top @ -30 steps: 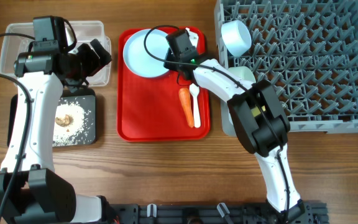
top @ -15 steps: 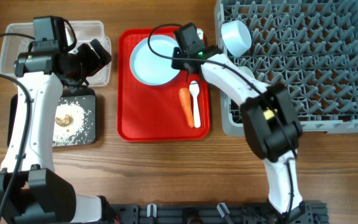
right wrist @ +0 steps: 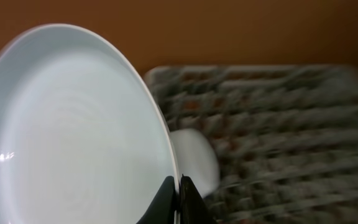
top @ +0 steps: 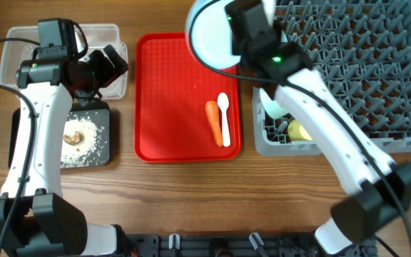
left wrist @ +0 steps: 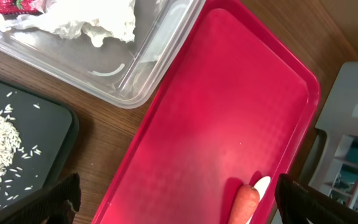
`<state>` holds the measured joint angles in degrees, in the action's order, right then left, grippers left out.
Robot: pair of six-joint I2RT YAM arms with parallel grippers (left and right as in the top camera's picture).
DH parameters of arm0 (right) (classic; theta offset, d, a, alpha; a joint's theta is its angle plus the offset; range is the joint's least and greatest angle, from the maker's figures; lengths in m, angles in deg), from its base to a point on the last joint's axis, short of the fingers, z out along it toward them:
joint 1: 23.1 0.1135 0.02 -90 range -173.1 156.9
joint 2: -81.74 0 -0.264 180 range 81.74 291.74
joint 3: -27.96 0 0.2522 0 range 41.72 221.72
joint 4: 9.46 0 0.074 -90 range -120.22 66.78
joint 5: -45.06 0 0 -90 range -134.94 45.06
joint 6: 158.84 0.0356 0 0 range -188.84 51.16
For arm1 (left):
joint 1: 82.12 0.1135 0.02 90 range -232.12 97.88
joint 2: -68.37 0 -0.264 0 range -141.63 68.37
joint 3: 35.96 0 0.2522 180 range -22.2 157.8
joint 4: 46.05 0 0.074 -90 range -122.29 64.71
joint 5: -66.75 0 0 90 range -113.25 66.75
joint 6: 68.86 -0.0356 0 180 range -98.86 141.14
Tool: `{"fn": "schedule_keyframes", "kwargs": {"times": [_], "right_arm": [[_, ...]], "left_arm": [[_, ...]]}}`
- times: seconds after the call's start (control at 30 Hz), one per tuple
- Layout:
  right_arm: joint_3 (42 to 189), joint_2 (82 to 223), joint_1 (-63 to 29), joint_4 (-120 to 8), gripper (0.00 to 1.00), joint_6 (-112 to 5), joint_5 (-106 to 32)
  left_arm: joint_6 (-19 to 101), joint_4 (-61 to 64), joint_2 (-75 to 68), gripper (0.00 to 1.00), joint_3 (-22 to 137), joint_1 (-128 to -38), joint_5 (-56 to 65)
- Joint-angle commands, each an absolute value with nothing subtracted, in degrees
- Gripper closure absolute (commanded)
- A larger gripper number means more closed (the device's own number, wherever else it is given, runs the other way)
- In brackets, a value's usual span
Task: Sort waste into correct bins and load items into the dishwasher rack
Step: 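Lift the white plate and stand it upright in the rack slots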
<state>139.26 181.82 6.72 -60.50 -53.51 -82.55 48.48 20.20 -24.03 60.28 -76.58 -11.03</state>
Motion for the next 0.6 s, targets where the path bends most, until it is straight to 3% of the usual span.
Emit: {"fn": "schedule_keyframes", "kwargs": {"times": [0.0,0.1,0.23,0.57], "right_arm": [[139.3,179.2,6.4,-60.6,0.96,-62.4,-110.8],[139.3,179.5,5.0,-61.2,0.96,-64.6,-120.4],[139.1,179.5,1.3,-63.6,0.96,-64.4,-121.4],[138.7,180.0,-10.2,-63.1,0.96,-74.0,-106.6]], "left_arm": [[48.4,20.1,-22.9,0.0,60.5,-76.3,-11.2],[48.4,20.1,-22.9,0.0,60.5,-76.3,-11.2],[48.4,20.1,-22.9,0.0,60.5,-76.3,-11.2],[48.4,20.1,-22.9,0.0,60.5,-76.3,-11.2]]}}
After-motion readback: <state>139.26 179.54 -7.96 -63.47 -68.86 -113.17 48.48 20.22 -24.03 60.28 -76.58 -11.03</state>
